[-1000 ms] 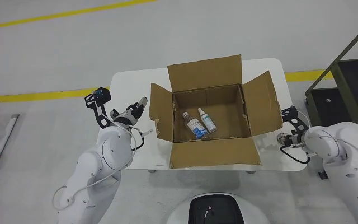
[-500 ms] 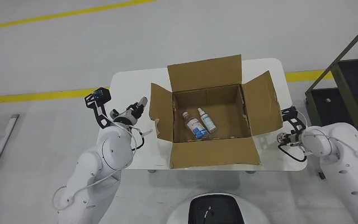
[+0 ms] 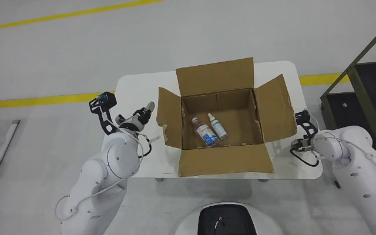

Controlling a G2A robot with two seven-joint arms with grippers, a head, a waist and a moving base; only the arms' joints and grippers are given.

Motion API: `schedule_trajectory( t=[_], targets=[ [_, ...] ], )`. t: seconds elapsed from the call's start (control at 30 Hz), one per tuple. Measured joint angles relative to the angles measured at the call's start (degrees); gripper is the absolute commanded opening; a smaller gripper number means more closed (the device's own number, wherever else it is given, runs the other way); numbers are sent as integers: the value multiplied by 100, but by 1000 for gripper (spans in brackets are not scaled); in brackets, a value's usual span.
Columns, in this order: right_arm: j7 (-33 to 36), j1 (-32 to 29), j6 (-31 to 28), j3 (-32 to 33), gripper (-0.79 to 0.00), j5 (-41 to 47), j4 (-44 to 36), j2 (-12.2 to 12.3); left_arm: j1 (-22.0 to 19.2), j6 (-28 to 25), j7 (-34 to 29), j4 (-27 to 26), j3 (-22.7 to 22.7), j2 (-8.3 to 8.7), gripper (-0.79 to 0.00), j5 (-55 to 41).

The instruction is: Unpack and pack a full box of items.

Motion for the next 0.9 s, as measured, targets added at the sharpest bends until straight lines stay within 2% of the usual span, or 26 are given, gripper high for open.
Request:
schedule_trajectory(
  t=[0.27, 0.47, 0.53, 0.6, 0.8, 0.9],
  targets=[
    [-28, 107, -8, -97, -511, 24, 209, -5, 0, 0, 0, 0, 0, 0, 0, 0],
    [-51, 170, -16, -146, -597, 62, 331, -7, 0, 0, 0, 0, 0, 0, 0, 0],
    [-60, 191, -18, -167, -643, 77, 372, -9, 0, 0, 0, 0, 0, 0, 0, 0],
    [-63, 209, -23, -188, -785, 86, 403, -10, 0, 0, 0, 0, 0, 0, 0, 0],
    [-158, 232, 28, -100, -785, 255, 341, -4, 0, 0, 0, 0, 0, 0, 0, 0],
    [-348, 139, 103, 320, -785, 685, -33, 31, 0, 0, 0, 0, 0, 0, 0, 0]
  ],
)
